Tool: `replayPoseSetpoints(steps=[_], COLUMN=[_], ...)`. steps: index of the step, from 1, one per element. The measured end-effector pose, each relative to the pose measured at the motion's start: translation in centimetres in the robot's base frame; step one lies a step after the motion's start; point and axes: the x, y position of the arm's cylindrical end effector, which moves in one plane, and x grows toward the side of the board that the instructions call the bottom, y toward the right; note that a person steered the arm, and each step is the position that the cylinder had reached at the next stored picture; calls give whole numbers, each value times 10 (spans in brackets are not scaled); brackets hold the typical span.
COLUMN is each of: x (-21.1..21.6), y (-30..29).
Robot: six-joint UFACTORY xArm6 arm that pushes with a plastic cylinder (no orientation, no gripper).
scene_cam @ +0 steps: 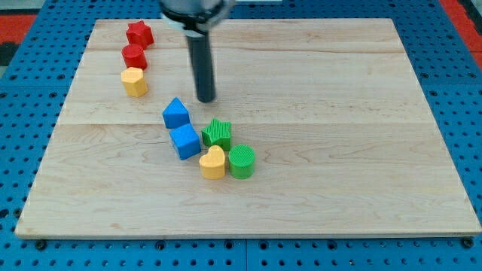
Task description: Push the blue triangle closer to the yellow hexagon
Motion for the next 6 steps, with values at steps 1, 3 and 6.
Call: replayPoseSetpoints(steps=[1,3,6], x=[38,35,11], y=[-13,-105,-98])
